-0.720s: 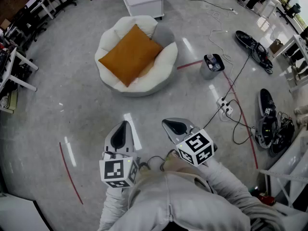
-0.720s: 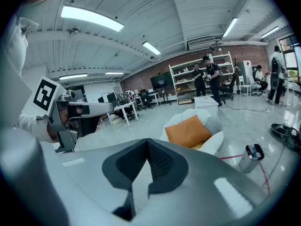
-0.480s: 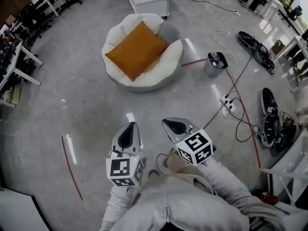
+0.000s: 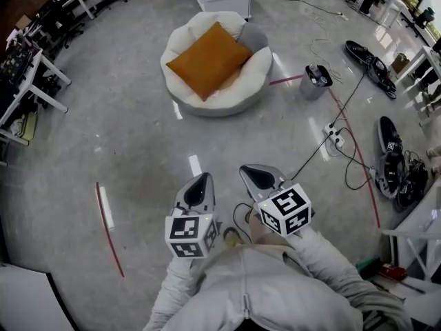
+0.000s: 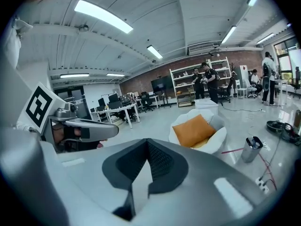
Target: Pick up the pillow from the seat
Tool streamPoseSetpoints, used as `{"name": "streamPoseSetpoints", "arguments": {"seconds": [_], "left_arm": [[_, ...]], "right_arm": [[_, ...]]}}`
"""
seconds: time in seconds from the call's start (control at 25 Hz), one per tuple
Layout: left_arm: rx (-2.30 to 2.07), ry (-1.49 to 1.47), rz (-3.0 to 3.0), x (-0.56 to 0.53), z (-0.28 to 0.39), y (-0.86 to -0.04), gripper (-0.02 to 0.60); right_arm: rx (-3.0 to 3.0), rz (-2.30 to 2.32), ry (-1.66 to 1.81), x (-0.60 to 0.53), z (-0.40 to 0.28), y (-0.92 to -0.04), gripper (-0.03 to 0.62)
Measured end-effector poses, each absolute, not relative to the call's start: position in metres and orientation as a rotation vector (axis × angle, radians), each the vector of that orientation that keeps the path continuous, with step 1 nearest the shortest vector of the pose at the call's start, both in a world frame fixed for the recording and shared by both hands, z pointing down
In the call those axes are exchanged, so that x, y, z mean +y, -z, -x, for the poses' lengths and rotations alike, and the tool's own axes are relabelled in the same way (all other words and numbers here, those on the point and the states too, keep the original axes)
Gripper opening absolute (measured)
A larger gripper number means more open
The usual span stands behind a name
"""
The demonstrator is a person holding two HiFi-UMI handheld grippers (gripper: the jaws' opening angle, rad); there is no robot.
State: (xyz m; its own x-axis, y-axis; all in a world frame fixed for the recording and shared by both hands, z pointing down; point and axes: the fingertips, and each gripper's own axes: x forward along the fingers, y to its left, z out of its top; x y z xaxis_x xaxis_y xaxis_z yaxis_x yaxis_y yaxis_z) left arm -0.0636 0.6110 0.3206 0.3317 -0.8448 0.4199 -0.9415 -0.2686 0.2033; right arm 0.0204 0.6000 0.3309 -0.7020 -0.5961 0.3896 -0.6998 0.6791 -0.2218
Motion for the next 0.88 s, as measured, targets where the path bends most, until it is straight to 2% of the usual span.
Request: {"name": "streamPoseSetpoints", "arguments": {"seconds": [0.88], "left_arm": [[-1.496, -0.309, -2.261, 0.659, 0.089, -0.309, 0.002]], "right_arm": [[-2.62, -1.129, -0.481, 0.667, 0.017, -0.303, 0.0]]}}
